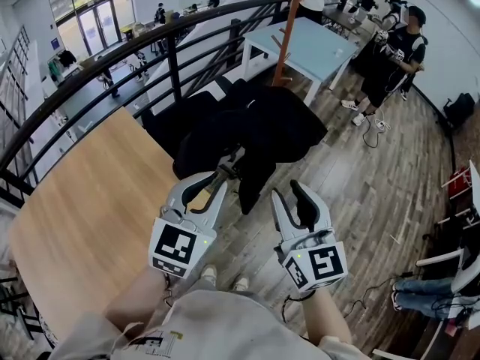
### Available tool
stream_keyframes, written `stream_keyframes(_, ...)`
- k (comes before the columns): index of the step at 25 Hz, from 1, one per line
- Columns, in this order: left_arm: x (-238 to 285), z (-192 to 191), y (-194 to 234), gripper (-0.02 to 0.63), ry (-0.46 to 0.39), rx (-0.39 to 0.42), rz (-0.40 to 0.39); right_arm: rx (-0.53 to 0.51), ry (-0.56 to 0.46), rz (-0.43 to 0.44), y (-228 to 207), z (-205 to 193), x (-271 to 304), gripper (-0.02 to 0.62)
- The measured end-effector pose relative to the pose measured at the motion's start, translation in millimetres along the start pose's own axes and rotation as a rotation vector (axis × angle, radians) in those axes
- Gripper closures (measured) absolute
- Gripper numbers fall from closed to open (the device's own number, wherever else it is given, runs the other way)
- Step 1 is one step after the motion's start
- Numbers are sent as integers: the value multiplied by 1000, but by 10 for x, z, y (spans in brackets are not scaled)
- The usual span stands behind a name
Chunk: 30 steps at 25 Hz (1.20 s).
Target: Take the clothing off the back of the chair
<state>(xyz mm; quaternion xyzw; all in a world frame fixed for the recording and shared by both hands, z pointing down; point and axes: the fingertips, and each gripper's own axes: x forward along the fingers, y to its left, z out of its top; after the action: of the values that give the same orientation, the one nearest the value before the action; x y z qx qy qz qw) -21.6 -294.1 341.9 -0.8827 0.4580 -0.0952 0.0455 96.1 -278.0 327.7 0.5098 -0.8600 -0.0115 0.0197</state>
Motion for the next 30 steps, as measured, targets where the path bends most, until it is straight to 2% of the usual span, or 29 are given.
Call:
stream_keyframes(1,30,15,19,535,1,15,6,-1,1,0,-30,-2,24,415)
stream_keyframes(8,347,-9,206,509,22,92,41,-18,20,10,-271,-119,340,266)
stream_keyframes(14,693,-156,405,492,103,132,74,-60,53,-21,-589,-313,736,118)
stream_keyframes(22,1183,-368,591,460,132,93,61,-43,138,-40,-1006,-751,1288,34)
stream_keyframes(27,1376,-665,823,446,176,73,103,-37,231,-36,-1194,-1243,1596,-3)
stream_keyframes(30,1465,-824,913,389,199,40,109,-31,276,-60,-1328,-1547,1731,-5)
